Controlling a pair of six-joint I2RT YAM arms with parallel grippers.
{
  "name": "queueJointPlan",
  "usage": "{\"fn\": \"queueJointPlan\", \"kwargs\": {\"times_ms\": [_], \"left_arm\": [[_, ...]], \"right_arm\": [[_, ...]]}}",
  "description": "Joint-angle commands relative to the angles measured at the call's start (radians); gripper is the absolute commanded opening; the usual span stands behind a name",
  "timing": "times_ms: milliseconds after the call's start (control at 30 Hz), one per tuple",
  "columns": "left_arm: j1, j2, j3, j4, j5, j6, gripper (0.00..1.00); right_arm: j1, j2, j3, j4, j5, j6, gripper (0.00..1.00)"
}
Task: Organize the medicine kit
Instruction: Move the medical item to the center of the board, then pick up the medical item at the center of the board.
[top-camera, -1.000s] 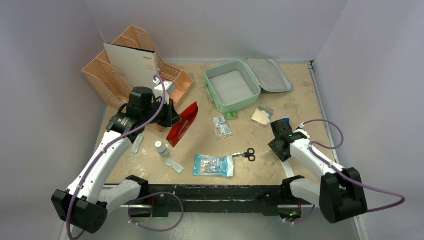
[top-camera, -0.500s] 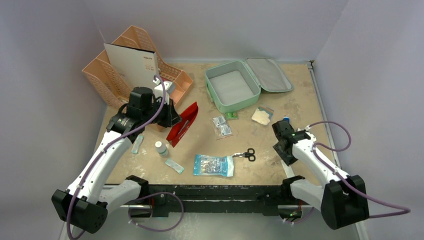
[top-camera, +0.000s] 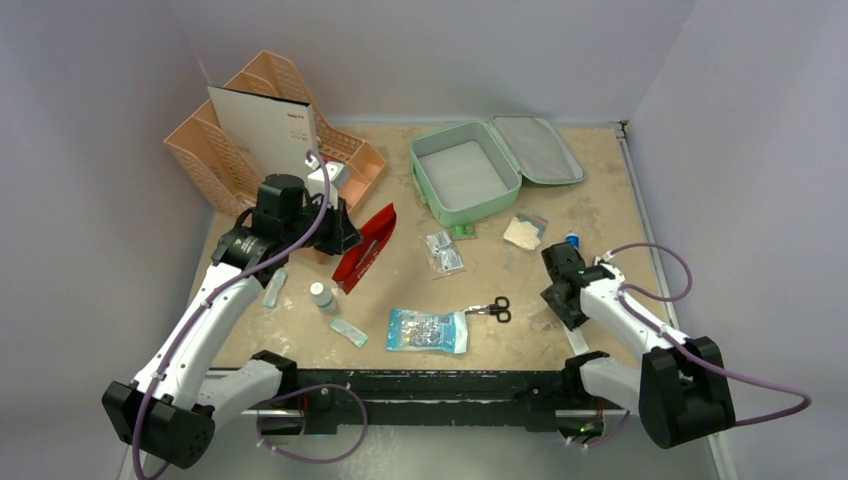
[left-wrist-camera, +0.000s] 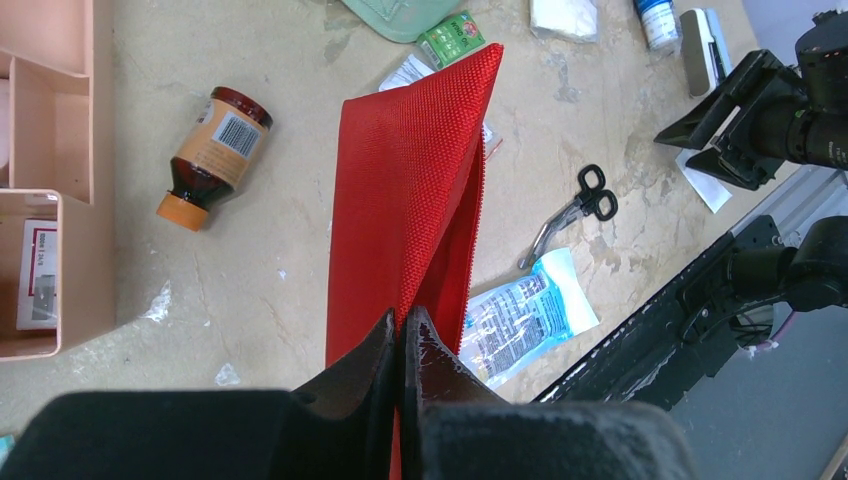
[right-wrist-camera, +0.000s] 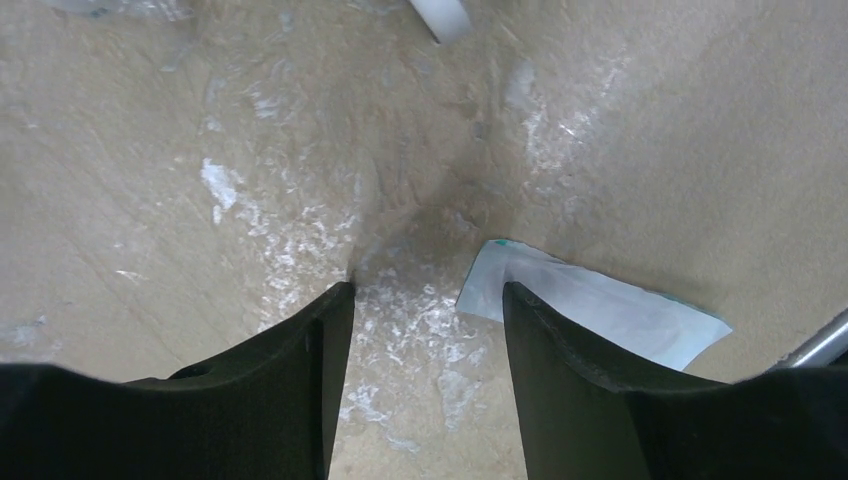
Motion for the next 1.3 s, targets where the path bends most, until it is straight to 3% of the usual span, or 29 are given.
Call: {"fn": "queueJointPlan", "kwargs": {"times_ms": [0,333,467,633,700,867,1133,1267], "left_arm": [[-0.004,-0.016,0.005,0.032,0.009,0.026,0.0],[-0.004,-0.018,0.004,0.031,-0.001,0.028,0.0],[-0.004,-0.018,0.002,0.032,-0.003,0.028,0.0],[-0.004,-0.016,0.002,0.034,0.0,0.028,0.0],[-0.004,-0.016,0.001,0.035,0.004,0.026,0.0],[-0.004,-0.013,-0.002,0.043,0.026,0.019,0.0],[-0.004,-0.032,-0.007,0.051,0.041,0.013,0.0],[-0.004,-0.021,-0.005,0.049,0.046,0.013,0.0]], "right_arm": [[-0.003,0.001,-0.048,0.167,-0.119,-0.034,0.58],[-0.001,-0.064,-0.079,0.496,-0.34,-0.063,0.54],[-0.002,-0.055,0.012,0.428,-0.347,-0.137,0.54],[-0.002,-0.057,0.142,0.214,-0.341,-0.247,0.55],[-0.002,-0.044,0.188,0.146,-0.299,-0.479,0.55],[-0.003,0.043,0.298,-0.029,-0.279,-0.599,0.55],[-0.027,0.121,0.254,0.013,-0.312,-0.713,0.55],[-0.047,0.197,0.272,0.014,-0.32,-0.782,0.47]]}}
